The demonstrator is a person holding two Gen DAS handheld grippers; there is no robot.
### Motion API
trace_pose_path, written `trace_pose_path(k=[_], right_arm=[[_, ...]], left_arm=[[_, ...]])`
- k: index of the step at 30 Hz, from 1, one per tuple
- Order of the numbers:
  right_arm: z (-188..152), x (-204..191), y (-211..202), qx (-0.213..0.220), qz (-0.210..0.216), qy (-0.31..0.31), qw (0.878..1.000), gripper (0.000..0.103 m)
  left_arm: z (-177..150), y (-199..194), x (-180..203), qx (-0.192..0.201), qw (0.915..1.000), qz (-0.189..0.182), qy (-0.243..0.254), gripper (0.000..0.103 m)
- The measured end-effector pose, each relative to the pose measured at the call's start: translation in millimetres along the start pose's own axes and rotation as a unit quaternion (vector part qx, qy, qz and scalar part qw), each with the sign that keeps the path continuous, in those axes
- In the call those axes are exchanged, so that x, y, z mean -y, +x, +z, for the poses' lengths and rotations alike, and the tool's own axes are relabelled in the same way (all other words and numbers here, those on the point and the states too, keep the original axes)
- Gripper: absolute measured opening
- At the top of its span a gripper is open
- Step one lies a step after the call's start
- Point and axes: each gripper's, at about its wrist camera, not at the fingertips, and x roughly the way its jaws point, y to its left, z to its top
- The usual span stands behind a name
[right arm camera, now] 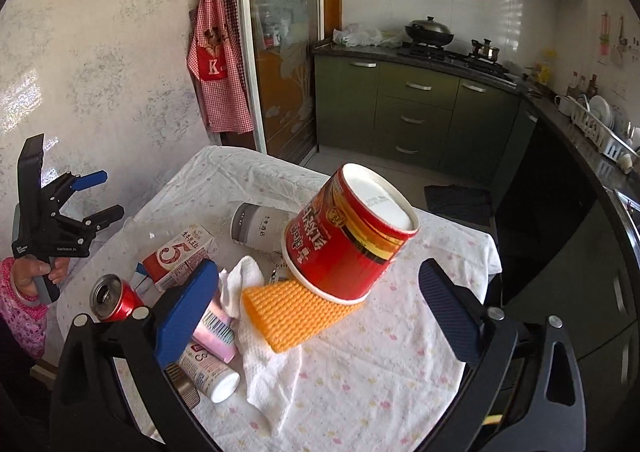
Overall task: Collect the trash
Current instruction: 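Grasp the red-and-white noodle cup with the right gripper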
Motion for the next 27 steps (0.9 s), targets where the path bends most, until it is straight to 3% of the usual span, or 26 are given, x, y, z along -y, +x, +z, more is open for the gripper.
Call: trace_pose_path(k=[7, 9, 13, 16, 18, 22, 27], right_arm=[[57.1, 30.2, 66.0, -0.066, 0.029, 0.011, 0.997, 0.064], [68.0, 36.3, 82.3, -0.085, 0.039, 0.017, 0.995, 0.047], [77.0, 40.1, 106.3, -0.127, 0.055, 0.023, 0.990, 0.041], [78.0, 36.5, 112.4, -0.142, 0.057, 0.013, 0.988, 0.030], [77.3, 34.3, 114.5, -0.150, 0.056, 0.011, 0.987, 0.012], [75.4, 32.8, 116.9, -0.159, 0.071, 0.018, 0.985, 0.009], [75.9, 32.0, 106.7, -0.139, 0.091, 0.044, 0.985, 0.006]], left_arm=[[5.4, 31.2, 0.3, -0.013, 0.9998, -0.017, -0.004, 0.099], [7.3, 39.0, -0.4, -0.013, 0.9998, -0.016, -0.007, 0.099], [10.5, 52.0, -2.5, -0.014, 0.9995, -0.023, -0.018, 0.099], [11.0, 59.1, -1.2, -0.015, 0.9992, -0.031, -0.019, 0.099], [9.9, 62.5, 0.4, -0.018, 0.9991, -0.034, -0.015, 0.099], [7.4, 66.7, 1.8, -0.022, 0.9987, -0.043, -0.015, 0.099], [5.3, 72.2, 1.6, -0.026, 0.9983, -0.049, -0.018, 0.099]])
